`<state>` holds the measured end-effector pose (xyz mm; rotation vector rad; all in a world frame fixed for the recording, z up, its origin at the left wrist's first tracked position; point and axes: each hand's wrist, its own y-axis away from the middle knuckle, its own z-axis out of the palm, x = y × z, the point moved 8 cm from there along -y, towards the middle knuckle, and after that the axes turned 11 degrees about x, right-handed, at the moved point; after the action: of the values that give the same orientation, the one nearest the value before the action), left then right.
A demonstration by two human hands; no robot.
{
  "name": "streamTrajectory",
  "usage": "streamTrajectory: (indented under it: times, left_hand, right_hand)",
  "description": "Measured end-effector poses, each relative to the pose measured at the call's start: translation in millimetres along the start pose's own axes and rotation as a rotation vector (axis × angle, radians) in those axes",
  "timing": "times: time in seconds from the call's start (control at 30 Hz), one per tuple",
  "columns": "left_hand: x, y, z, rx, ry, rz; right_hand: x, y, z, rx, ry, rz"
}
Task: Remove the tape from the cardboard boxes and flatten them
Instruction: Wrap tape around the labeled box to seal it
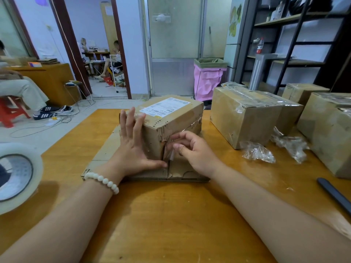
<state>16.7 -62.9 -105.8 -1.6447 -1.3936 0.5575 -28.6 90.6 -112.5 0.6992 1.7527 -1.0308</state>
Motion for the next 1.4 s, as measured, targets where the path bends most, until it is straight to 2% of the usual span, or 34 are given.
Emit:
streamTrajectory:
  times: [0.13,0.53,0.77,0.97,1.2,1.33,1.4]
  left_hand:
    - [2.3,1.4,5.0,0.007,-0.052,0.014]
    - [8.7,-3.8,2.0,0.075,-0.007,0.032]
    - [2.8,-3.1,1.1,0.064,0.009,0.01]
    - [1.9,-3.9,0.9,0.074,0.01,0.012]
    - [1.3,-4.1,0.6,0.083,-0.008,0.02]
    - [3.1,-4.9,-0.1,0.093,-0.003,0.027]
    - [4.3,-5.2,-0.9,0.106,-0.008,0.038]
  right_hand:
    - [-3.0,-0.6,-2.4,-0.001,0.017,-0.024]
    - [-4.0,-0.5,0.3,-0.036,0.191,-0.108]
    - [-13.0,-10.1,-41.5,0.162,0.093,-0.073]
    - [-17.2,-1.2,-18.2,0.023,0.087,-0.089]
    - [-15.5,-0.7,-13.9,0.05,0.139,-0.12]
    - [-6.9,-1.7,-9.0,-0.035,0.152,-0.055]
    - [-8.0,-2.5,-10.5,0.022,0.171,-0.104]
